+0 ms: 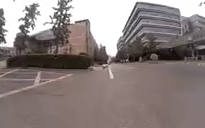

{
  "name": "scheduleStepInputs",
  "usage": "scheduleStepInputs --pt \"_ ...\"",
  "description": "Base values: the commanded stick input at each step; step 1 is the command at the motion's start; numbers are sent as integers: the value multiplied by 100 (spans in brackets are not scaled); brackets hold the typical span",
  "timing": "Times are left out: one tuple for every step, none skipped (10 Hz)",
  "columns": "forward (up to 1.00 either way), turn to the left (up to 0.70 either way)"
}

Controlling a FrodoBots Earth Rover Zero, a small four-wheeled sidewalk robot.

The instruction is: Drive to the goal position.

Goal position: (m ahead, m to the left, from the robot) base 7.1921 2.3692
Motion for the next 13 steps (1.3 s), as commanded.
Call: scheduleStepInputs --pt "70 0" --pt "70 0" --pt "70 0" --pt "70 0" --pt "70 0" --pt "70 0" --pt "70 0" --pt "70 0" --pt "70 0" --pt "70 0" --pt "70 0" --pt "70 0" --pt "70 0"
